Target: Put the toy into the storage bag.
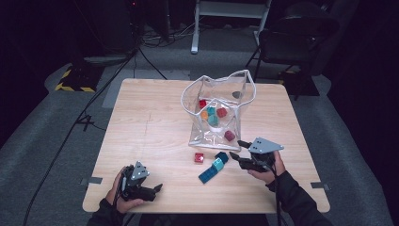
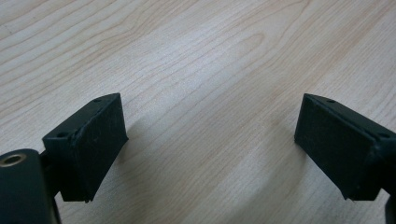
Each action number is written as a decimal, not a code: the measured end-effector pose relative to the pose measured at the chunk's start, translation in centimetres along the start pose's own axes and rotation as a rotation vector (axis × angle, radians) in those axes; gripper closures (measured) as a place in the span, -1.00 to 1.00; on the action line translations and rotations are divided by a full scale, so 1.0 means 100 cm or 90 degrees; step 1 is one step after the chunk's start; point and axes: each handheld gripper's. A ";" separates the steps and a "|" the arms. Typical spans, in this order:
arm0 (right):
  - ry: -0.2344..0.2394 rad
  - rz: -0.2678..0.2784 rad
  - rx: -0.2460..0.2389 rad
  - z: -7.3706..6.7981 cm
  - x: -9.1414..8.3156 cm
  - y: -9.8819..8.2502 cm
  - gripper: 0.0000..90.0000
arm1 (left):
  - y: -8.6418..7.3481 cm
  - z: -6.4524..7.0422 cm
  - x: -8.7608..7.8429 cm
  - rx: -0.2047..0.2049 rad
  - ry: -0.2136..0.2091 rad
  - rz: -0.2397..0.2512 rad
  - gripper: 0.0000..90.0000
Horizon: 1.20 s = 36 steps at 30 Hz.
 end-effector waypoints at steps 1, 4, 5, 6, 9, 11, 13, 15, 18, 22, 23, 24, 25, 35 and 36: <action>0.001 -0.011 -0.002 -0.001 0.005 -0.002 0.01 | 0.000 0.000 0.000 -0.001 0.000 0.000 -0.79; 0.006 -0.033 -0.003 -0.004 0.017 -0.009 0.01 | 0.000 0.000 0.000 -0.001 0.000 0.000 -0.79; 0.006 -0.038 -0.001 -0.004 0.020 -0.011 0.01 | 0.000 0.000 0.000 -0.001 0.000 0.000 -0.79; 0.008 -0.043 -0.001 -0.005 0.024 -0.013 0.01 | 0.000 0.000 0.000 -0.001 0.000 0.000 -0.79; 0.010 -0.057 -0.002 -0.007 0.031 -0.017 0.00 | 0.000 0.000 0.000 -0.001 0.000 0.000 -0.79; 0.013 -0.064 -0.001 -0.009 0.035 -0.019 -0.01 | 0.000 0.000 0.000 -0.001 0.000 0.000 -0.79; 0.018 -0.070 -0.001 -0.011 0.039 -0.020 -0.02 | 0.000 0.000 0.000 0.000 0.001 0.000 -0.79; 0.019 -0.074 -0.006 -0.013 0.042 -0.021 -0.02 | 0.000 0.000 0.000 -0.001 0.000 0.000 -0.79; 0.022 -0.074 -0.009 -0.016 0.046 -0.020 -0.03 | 0.000 0.000 0.000 0.000 0.000 0.000 -0.79; 0.030 -0.078 -0.009 -0.019 0.049 -0.021 -0.04 | 0.000 0.000 0.000 0.000 0.000 0.000 -0.79; 0.036 -0.080 -0.006 -0.020 0.050 -0.021 -0.05 | 0.000 0.000 0.000 0.000 0.000 0.000 -0.79; 0.039 -0.082 -0.005 -0.021 0.051 -0.021 -0.05 | 0.000 0.000 0.000 -0.001 0.000 0.000 -0.79; 0.040 -0.085 -0.004 -0.022 0.052 -0.021 -0.06 | 0.000 0.000 0.000 -0.001 0.000 0.000 -0.79; 0.039 -0.096 0.018 -0.027 0.063 -0.022 0.15 | 0.000 0.000 0.000 0.000 0.000 0.000 -0.79; 0.039 -0.096 0.018 -0.027 0.063 -0.022 0.15 | 0.000 0.000 0.000 0.000 0.000 0.000 -0.79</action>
Point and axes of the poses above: each handheld gripper's, and its own axes: x roughly forward along the jaws, y roughly out of its top, z roughly to its right, and after that the axes turned 10 degrees about -y, right-handed
